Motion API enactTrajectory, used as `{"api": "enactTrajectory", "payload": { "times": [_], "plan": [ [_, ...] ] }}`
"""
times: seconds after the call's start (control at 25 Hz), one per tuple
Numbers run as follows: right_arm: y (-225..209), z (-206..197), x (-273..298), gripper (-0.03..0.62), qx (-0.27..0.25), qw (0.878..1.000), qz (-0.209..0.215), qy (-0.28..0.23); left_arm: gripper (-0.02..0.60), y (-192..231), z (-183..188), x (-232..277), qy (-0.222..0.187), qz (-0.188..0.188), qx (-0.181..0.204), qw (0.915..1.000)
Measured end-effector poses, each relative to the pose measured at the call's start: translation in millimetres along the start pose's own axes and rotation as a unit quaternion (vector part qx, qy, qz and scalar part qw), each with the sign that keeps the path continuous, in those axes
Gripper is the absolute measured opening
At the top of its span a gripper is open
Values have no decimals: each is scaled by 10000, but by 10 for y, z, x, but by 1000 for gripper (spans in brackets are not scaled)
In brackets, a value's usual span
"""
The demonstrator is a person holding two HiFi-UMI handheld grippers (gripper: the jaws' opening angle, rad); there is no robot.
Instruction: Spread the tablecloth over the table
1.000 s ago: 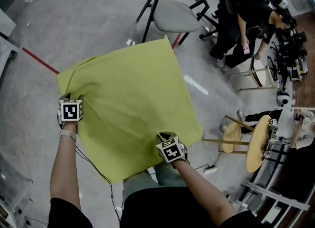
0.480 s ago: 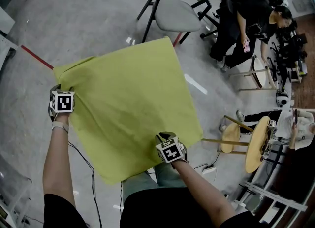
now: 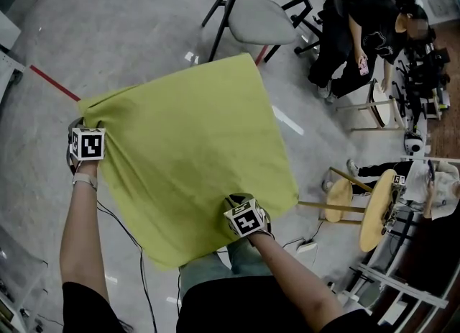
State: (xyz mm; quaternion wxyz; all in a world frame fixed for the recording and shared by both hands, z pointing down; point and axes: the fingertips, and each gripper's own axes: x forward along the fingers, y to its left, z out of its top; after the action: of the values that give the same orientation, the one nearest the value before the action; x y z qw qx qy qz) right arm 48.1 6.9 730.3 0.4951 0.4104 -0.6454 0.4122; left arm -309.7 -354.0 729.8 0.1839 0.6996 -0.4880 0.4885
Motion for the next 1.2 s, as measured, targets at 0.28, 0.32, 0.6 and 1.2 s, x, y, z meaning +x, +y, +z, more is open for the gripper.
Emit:
{"api": "enactTrajectory", "payload": {
  "times": [0.28, 0.32, 0.6, 1.2],
  "plan": [
    [49, 180, 67, 67, -26, 10000, 26, -17, 184, 247, 141, 89, -117, 357, 170, 9991],
    [58, 203, 71, 67, -26, 10000, 29, -26, 186, 276, 158, 98, -140, 374, 157, 9991],
    [55, 211, 121, 67, -82, 10000, 10, -32, 236, 146, 57, -56, -364, 149, -408, 9984],
    [-177, 78, 98, 67, -367, 9989, -233, 184, 235, -1156, -837, -620, -296, -869, -570, 9941]
  ]
}}
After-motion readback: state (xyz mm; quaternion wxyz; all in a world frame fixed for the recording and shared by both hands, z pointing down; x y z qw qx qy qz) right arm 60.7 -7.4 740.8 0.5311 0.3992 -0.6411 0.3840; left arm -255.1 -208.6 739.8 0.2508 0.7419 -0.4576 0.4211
